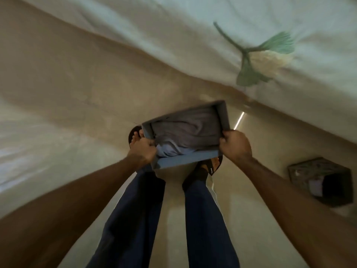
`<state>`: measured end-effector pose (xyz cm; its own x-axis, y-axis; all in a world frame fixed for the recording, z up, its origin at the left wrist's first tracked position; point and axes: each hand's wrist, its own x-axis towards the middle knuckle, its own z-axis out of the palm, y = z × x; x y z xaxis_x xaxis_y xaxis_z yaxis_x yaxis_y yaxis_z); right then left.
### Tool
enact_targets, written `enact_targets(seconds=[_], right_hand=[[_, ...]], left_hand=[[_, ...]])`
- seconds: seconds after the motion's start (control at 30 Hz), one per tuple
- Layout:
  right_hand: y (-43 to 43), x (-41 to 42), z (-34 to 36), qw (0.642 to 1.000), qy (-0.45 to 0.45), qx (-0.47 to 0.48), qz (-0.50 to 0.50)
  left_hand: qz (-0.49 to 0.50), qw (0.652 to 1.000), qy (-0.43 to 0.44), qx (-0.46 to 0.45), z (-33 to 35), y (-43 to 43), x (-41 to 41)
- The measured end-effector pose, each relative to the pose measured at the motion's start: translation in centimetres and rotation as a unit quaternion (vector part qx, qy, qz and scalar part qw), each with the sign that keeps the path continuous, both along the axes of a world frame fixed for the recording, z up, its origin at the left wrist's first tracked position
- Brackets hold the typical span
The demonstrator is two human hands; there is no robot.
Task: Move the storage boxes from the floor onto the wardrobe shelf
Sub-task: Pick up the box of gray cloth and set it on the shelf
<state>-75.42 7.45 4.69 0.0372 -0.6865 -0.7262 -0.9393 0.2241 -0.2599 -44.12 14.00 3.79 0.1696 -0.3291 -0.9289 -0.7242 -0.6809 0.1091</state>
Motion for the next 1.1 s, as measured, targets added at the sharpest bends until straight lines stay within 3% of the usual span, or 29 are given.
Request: enact_targets(seconds=[0.13, 0.3, 0.47, 0.67, 0.83, 0.97, 1.1], right_hand=[[3.8, -1.7, 8.2, 0.998, 0.015, 0.020, -0.054], [8.9, -2.6, 21.6, 0.981, 0.010, 0.019, -0.193], [15.1, -0.6, 34.6, 0.939, -0.007, -0.024, -0.343], [23.4, 2.5, 43.8, 0.885, -0.051, -0.046, -0.460], [31.5, 2.3, 48.2, 0.815, -0.051, -0.070, -0.574], [38.5, 0.1, 51.2, 0.749, -0.005, -0.109, -0.654], [45.5, -2.5, 53.9, 0.675, 0.044, -0.152, -0.721]], left_hand=[[-0.061, 0.997, 0.035, -0.027, 11.9, -3.4, -2.3], [-0.169, 0.982, 0.065, -0.058, 24.2, -5.9, -3.7], [-0.275, 0.953, 0.091, -0.094, 37.5, -7.7, -5.3], [-0.413, 0.899, 0.076, -0.127, 47.9, -6.1, -7.8], [-0.524, 0.829, 0.110, -0.160, 48.3, -3.5, -11.5], [-0.593, 0.768, 0.158, -0.182, 55.3, 2.5, -20.1], [-0.635, 0.714, 0.224, -0.192, 58.0, 8.3, -27.5]])
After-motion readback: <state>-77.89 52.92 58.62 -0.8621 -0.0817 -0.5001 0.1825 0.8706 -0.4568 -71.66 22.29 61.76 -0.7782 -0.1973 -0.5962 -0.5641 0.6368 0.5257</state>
